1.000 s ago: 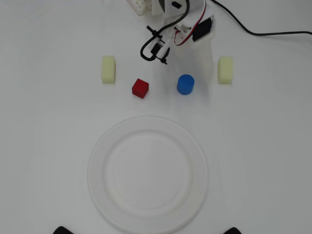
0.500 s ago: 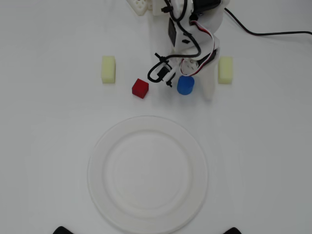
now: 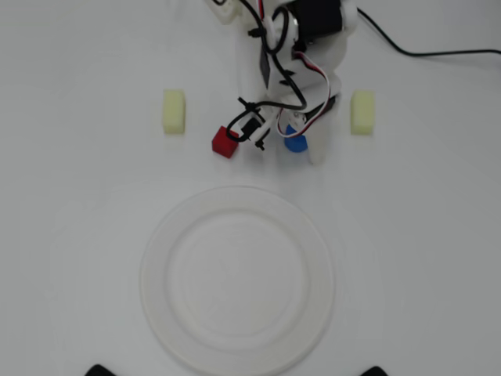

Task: Grasp a blue block and put it in the dish.

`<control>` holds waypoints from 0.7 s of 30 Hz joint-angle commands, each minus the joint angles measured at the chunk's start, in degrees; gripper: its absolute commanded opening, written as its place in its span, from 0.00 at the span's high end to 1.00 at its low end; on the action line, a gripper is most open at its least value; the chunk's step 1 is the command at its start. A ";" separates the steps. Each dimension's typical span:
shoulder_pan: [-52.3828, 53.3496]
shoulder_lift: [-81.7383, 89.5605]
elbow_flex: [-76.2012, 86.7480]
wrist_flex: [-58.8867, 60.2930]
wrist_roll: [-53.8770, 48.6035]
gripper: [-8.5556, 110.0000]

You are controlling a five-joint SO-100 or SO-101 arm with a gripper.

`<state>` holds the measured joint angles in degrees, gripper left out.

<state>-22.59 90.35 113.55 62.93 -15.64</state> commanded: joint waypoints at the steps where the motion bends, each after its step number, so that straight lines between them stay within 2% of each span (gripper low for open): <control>1: 0.44 0.26 -2.64 -0.35 -0.26 0.70; 10: 0.18 -0.70 -3.78 -0.35 -0.09 0.80; 14: 0.35 -0.97 -4.39 -0.35 0.09 0.93; 21: 3.87 5.10 -4.48 0.09 -1.32 0.93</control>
<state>-20.83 89.91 111.36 62.93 -16.08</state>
